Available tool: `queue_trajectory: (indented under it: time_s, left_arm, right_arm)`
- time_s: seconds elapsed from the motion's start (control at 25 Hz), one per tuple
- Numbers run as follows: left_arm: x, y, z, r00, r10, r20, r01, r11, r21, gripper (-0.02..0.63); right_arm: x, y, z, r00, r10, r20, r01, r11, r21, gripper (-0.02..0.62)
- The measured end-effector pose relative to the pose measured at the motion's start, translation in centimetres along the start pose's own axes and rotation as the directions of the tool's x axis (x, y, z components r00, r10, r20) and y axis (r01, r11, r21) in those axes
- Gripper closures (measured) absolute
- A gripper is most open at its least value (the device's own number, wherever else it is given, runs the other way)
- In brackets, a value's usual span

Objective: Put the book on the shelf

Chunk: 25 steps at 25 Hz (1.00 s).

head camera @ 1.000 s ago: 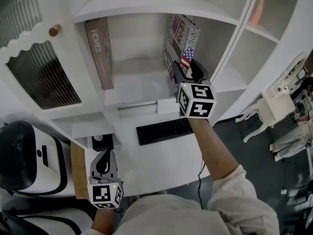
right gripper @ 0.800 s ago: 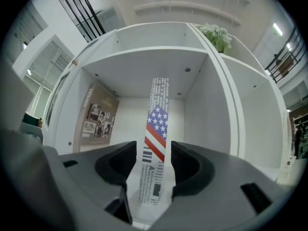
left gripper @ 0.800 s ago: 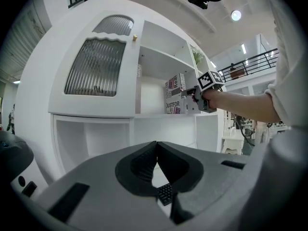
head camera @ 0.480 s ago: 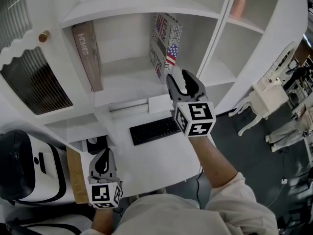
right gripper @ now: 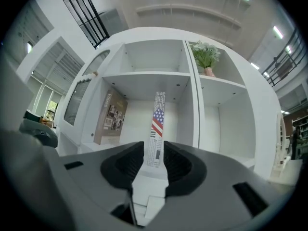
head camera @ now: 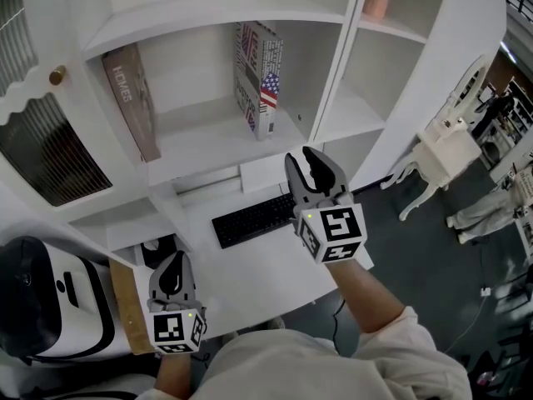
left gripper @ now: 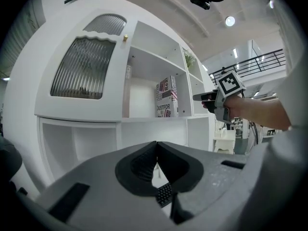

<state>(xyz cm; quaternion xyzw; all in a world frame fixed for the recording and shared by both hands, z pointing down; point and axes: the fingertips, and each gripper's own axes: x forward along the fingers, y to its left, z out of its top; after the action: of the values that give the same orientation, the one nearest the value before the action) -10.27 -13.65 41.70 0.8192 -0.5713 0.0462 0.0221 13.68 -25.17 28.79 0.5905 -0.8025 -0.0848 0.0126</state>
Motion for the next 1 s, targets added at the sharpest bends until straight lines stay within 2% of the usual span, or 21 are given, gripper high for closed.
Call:
queue_trajectory:
  time_s: [0.52,0.84,1.0]
  left_arm:
    - [0.4,-0.7,0.7,0.999,-0.033,0.012,0.033,0.999,0.017,0.603]
    - [0.4,-1.0,1.2,0.999,-0.049,0.019,0.048,0.998,0.030,0.603]
    - [0.4,-1.0,1.2,0.998,-0.052,0.019,0.052,0.998,0.031,0.603]
  right_arm:
    - [-5.7,0.6,-2.2,1.000,-0.008,-0.025,0.009,1.000,0.024,0.515]
    - [-8.8,0.8,-4.2,0.998,-0.032,-0.054,0.034,0.999,0.035,0.590]
    - [-9.8,1.0,-5.0,0.997,-0.032,-0.069,0.036,0.998,0.044,0.592]
